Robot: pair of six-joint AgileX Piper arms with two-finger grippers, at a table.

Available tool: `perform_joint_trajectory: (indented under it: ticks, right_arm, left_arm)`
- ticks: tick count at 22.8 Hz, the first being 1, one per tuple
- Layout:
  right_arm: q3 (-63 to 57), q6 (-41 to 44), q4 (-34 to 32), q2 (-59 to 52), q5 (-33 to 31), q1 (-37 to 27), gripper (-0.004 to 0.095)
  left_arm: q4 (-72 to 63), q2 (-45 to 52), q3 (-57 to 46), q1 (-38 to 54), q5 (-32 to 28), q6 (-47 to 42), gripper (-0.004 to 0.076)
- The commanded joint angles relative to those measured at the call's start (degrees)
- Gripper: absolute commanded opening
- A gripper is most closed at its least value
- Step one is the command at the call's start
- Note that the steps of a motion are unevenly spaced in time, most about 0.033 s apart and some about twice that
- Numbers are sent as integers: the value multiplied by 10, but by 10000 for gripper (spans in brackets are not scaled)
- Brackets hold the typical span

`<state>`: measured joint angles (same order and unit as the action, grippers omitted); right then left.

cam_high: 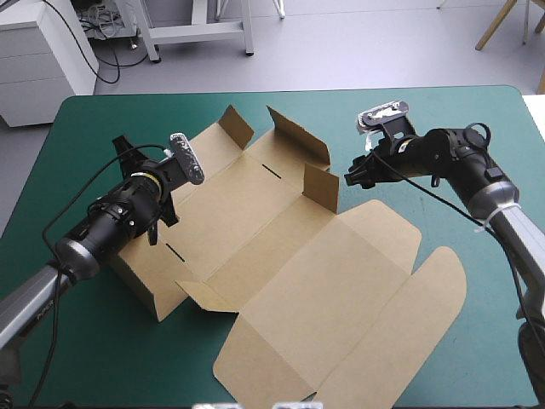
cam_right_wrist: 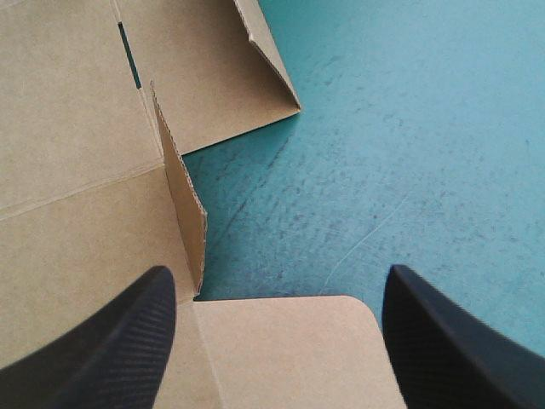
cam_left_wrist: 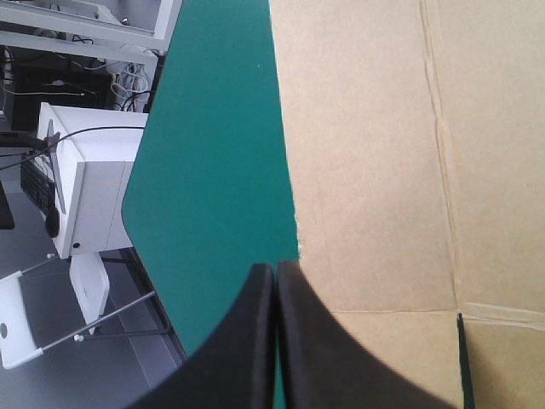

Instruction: Fold the box

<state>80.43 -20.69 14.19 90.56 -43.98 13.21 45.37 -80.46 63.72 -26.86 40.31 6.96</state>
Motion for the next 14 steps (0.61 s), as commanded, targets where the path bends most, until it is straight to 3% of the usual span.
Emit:
perform_joint_trajectory:
  ticks: [1,14]
  right_arm:
    - [19,-1,10,-22,22,0,620]
    - [20,-28,10,-22,8,0,620]
  left_arm:
    - [14,19,21,-3,-18,-9,-10]
    - [14,19,21,-3,-18,-9,-10]
